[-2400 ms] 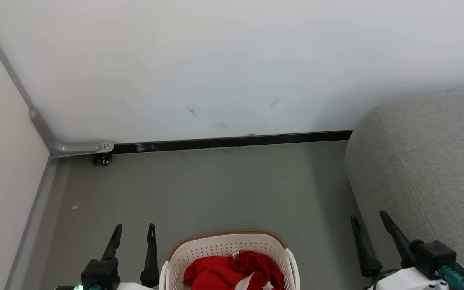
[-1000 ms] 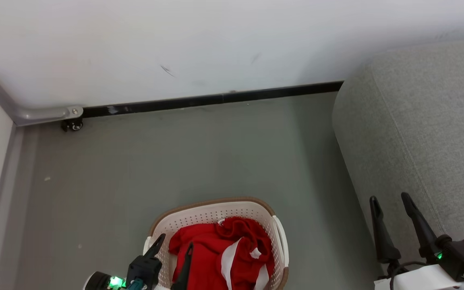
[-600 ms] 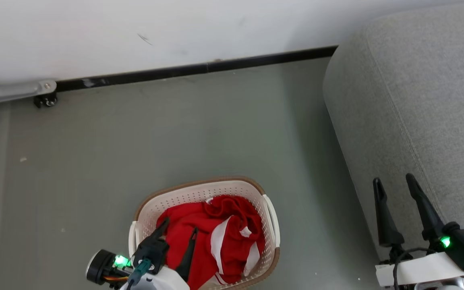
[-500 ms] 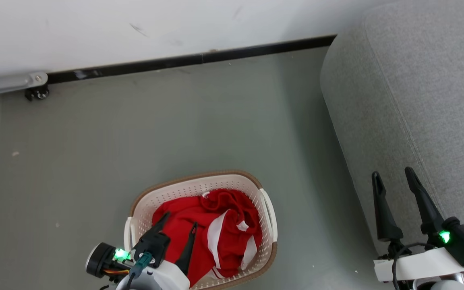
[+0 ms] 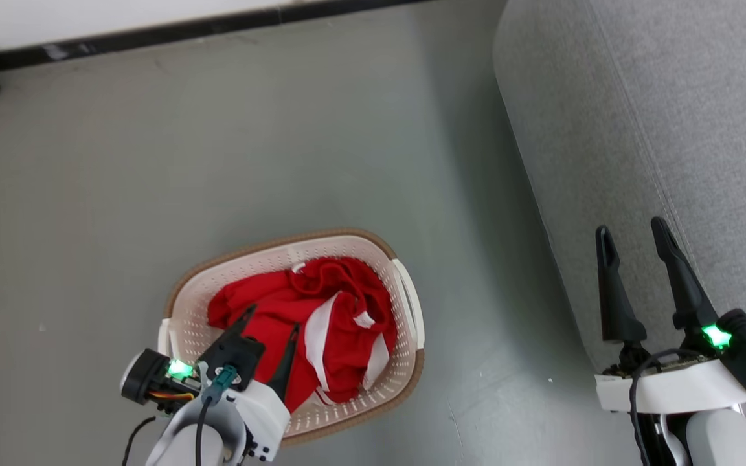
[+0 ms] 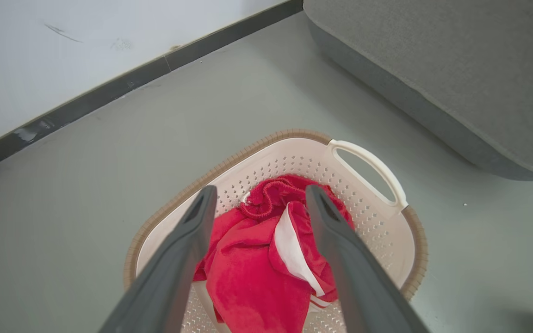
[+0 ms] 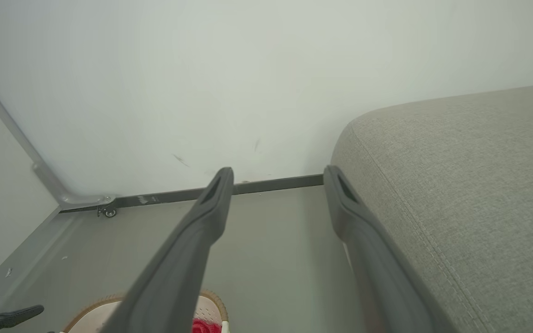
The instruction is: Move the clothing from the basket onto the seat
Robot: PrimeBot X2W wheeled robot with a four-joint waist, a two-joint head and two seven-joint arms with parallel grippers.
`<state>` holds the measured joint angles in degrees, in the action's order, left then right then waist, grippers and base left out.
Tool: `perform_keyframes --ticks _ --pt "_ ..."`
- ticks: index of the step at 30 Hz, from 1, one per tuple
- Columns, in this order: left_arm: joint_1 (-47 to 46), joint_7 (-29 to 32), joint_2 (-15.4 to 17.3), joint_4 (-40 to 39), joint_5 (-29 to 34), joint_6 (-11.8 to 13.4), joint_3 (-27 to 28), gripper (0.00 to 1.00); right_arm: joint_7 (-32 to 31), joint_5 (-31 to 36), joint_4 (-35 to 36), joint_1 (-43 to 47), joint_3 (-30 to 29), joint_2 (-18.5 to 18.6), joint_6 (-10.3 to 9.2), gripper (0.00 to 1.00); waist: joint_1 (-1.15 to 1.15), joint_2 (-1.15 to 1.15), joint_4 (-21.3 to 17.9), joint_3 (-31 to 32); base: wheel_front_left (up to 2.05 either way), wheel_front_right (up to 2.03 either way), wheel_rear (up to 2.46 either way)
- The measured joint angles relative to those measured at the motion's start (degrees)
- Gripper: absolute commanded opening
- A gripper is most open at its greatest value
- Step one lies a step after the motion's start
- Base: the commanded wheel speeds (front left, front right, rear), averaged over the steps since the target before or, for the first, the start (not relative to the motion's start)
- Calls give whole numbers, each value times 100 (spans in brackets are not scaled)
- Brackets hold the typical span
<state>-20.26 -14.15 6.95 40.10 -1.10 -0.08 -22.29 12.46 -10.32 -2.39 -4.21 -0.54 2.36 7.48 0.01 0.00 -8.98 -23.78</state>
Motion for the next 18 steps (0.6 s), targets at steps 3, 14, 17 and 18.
perform_keyframes --ticks 3,14,17,18 --pt "-116 -1 58 80 36 -1 -15 100 15 -37 2 -120 43 0 0 100 0 0 -70 -172 0 0 0" --pt "-600 0 169 450 303 -1 -144 100 75 -187 -29 -533 186 2 0 100 0 0 -315 -743 0 0 0" --pt "-712 1 222 531 346 -18 -171 100 98 -200 -55 -632 232 3 0 100 0 0 -380 -879 0 0 0" --pt "-751 1 235 563 369 -18 -186 100 123 -218 -70 -668 243 3 0 100 0 0 -402 -924 0 0 0"
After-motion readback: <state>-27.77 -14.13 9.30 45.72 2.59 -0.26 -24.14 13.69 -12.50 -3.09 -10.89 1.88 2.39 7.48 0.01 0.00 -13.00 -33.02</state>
